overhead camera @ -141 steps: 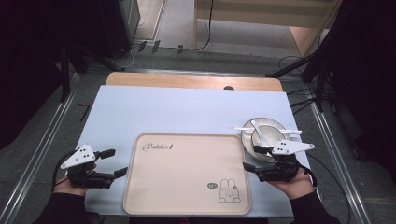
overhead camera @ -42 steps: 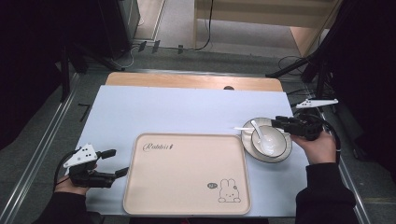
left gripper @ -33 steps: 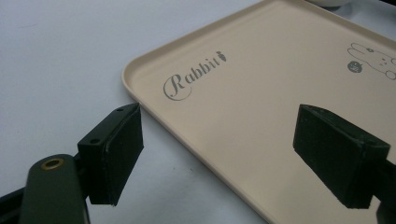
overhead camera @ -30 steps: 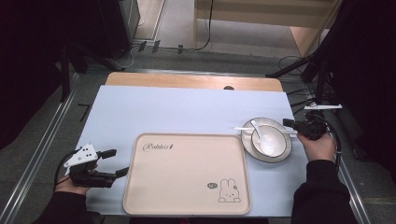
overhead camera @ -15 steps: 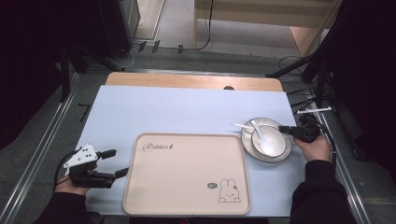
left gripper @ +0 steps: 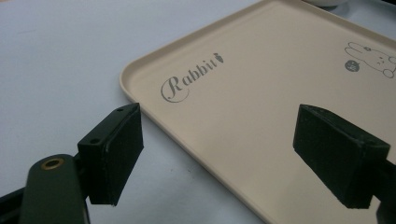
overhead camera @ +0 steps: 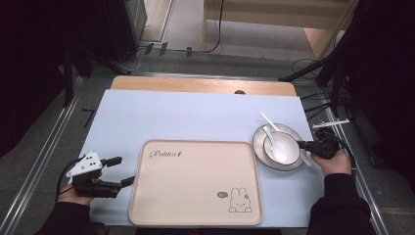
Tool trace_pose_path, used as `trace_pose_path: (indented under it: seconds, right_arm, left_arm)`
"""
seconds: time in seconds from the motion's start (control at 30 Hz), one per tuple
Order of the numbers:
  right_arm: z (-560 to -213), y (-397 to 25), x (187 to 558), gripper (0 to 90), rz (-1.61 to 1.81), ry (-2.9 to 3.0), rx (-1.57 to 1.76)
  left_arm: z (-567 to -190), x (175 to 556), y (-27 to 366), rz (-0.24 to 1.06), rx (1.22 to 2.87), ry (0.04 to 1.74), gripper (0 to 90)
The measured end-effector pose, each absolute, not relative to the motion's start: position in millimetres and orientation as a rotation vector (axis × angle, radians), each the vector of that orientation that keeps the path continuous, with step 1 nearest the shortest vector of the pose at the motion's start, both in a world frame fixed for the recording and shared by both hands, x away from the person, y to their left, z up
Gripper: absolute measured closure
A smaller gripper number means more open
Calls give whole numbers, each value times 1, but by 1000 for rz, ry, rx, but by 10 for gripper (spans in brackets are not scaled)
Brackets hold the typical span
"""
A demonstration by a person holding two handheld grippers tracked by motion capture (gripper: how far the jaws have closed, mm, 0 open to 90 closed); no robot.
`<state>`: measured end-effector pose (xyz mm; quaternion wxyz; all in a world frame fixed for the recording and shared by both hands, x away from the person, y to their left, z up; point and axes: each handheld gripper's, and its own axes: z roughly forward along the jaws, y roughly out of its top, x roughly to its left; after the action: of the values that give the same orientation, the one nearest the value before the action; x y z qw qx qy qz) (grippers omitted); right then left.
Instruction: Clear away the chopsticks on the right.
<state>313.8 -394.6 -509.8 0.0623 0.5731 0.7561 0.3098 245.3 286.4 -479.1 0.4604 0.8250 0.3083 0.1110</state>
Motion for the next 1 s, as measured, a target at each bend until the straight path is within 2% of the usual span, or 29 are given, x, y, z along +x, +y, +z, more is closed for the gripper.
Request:
trace_pose_path:
  seconds: [0.2, 0.27, 0.3, 0.33, 0.37, 0.4, 0.43, 0.47, 0.5, 0.6, 0.8, 1.0]
  right_arm:
    - [-508, -400, 306, 900, 960, 2278, 1741]
    - [-505, -402, 305, 874, 980, 2261, 1728]
    - [-501, -404, 304, 846, 985, 2245, 1720]
    - [-492, -407, 301, 740, 985, 2196, 1686]
    - [-492, -407, 301, 740, 985, 2196, 1686]
    - [-487, -409, 299, 700, 981, 2180, 1640]
    - [-481, -411, 295, 542, 964, 2154, 1554]
    - [-481, -411, 295, 542, 964, 2154, 1554]
    - [-479, -413, 292, 465, 971, 2130, 1523]
    - [-479, -417, 290, 425, 996, 2141, 1535]
    - [-488, -416, 289, 448, 997, 2212, 1570]
    - [-495, -409, 290, 526, 971, 2285, 1541]
  left_arm:
    - [-479, 246, 286, 272, 2033, 757, 164]
    - [-479, 246, 286, 273, 2033, 759, 164]
    - [-479, 246, 286, 272, 2035, 757, 164]
    - [-479, 246, 286, 275, 2036, 758, 164]
    - [-479, 246, 285, 277, 2034, 758, 164]
    - [-479, 246, 286, 278, 2035, 760, 164]
    - [-479, 246, 286, 279, 2035, 761, 164]
    - [-479, 246, 286, 281, 2034, 763, 164]
    - [-479, 246, 286, 280, 2032, 765, 164]
    - [-479, 247, 286, 279, 2035, 764, 164]
    - [-479, 247, 285, 277, 2037, 767, 164]
    - [-480, 248, 284, 272, 2046, 761, 164]
